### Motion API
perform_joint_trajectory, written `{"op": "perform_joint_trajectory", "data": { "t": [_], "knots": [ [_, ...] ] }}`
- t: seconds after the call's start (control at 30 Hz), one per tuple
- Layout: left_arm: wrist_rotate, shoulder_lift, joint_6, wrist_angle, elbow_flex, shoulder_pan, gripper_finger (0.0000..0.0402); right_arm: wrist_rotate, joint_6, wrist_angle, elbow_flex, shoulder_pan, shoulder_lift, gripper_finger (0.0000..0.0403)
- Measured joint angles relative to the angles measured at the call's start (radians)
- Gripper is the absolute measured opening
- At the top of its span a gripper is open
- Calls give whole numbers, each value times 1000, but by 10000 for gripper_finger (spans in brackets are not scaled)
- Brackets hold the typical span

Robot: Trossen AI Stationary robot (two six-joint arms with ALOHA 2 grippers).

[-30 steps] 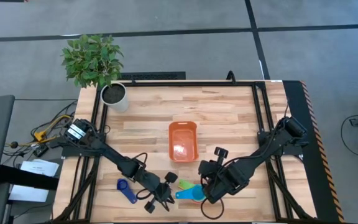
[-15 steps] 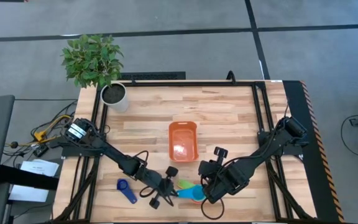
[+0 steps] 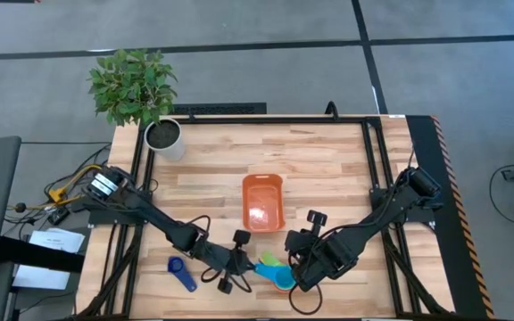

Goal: Nest measuring cups in basket
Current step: Stack the light blue measuring cup on top of the green measuring cup

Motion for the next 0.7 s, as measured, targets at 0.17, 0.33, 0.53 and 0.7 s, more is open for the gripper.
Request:
{"op": "perform_joint_trajectory", "data": {
  "t": [0.17,0.33,0.53,0.7],
  "knots": [
    [-46,-57,13,-46,0,-26,0,-21,-22,35,0,-1,12,7],
    [109,-67,9,-59,0,-32,0,-133,-114,131,-12,-5,13,6],
    [124,19,-22,-35,0,-32,0,-302,-262,255,-25,-41,14,5],
    [-41,60,-25,-38,-1,-30,0,-321,-278,263,-25,-70,14,8]
  ]
}}
